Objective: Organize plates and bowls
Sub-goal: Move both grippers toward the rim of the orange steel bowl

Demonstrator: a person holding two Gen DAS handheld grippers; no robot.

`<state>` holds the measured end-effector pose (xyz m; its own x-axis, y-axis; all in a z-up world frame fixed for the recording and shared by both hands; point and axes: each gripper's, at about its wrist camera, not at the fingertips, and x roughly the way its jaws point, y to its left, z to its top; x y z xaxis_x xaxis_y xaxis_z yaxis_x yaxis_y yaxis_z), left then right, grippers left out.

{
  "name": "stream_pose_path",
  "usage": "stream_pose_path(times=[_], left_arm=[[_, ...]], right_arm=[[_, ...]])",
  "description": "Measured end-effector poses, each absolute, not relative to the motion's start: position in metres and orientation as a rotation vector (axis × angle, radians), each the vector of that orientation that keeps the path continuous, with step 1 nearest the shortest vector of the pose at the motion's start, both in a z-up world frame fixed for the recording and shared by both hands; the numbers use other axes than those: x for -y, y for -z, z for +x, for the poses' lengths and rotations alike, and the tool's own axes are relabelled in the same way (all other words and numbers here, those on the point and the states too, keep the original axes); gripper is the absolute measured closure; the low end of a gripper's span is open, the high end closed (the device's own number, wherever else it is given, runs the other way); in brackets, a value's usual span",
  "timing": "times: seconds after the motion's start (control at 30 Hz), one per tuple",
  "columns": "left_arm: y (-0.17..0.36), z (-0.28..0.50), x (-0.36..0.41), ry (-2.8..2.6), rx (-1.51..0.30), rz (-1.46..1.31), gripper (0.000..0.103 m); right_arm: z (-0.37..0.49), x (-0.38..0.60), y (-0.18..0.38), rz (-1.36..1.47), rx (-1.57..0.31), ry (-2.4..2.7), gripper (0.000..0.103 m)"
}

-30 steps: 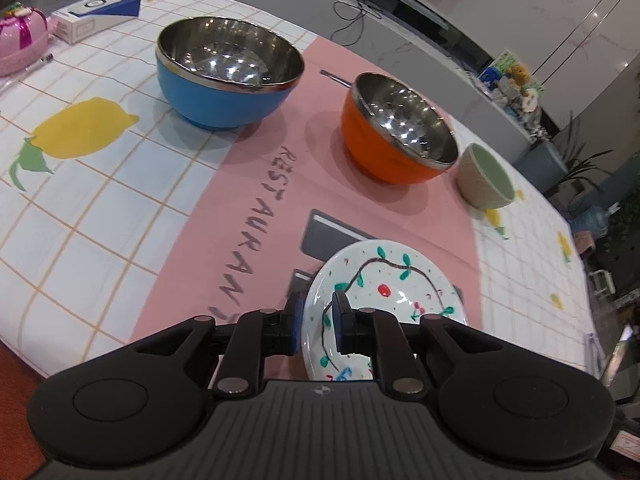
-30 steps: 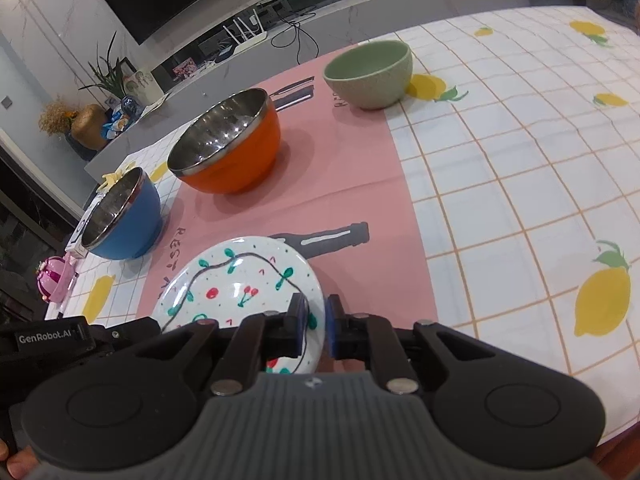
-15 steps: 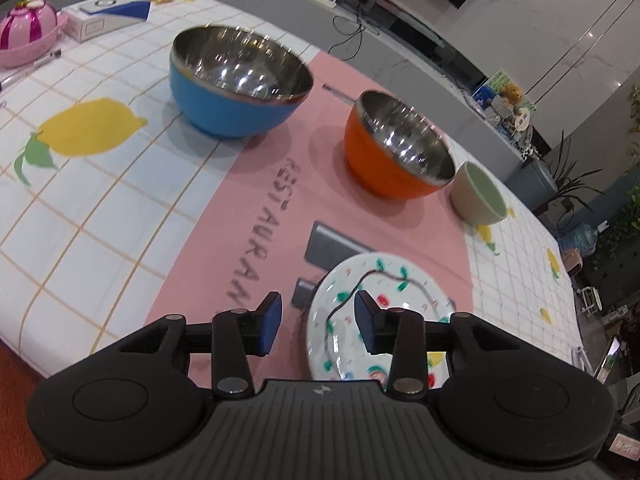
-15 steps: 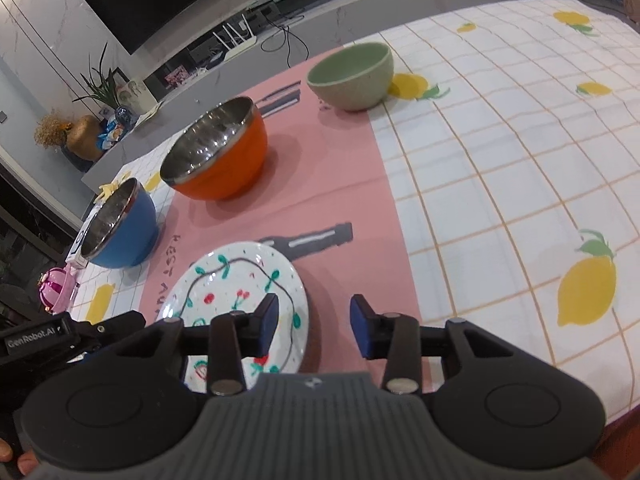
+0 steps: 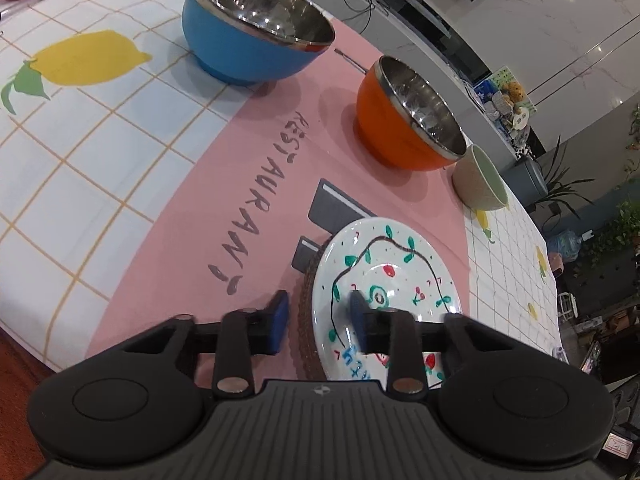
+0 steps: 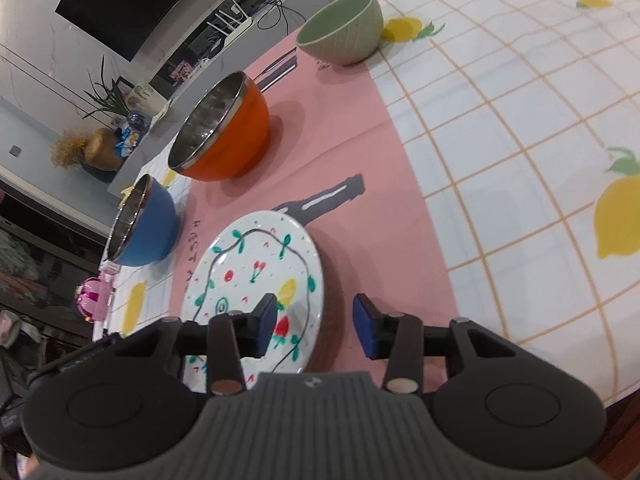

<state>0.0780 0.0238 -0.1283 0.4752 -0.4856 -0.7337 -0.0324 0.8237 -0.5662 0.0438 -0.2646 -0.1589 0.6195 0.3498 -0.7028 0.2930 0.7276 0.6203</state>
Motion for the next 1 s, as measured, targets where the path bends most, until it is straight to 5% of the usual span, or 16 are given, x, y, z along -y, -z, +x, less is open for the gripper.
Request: stream_pose_path(times=[0.03,0.07,0.77,1.0], left_arm=[[0.129,0.078,-0.025,0.302,-1.055,-0.574,0.073],[0.128,0.078,-0.025,0.300,-1.055,-0.577,0.074],[0.123,0.093,-0.057,0.195,-1.025,-0.591,0.074],[0.112,0.092,-0.052,0.186,-0.991,-0.518,0.074]], right_arm=[[0.045,0.264,0.160,0.792,-0.937,-0.039,0.079],[0.045,0.264,0.162,0.806,-0.942,-0.046,0.080],[0.077,0.231,0.163,0.789,-0.966,-0.109,0.080],[0.077,0.229,0.152,0.707,-0.942,-0.104,0.070]])
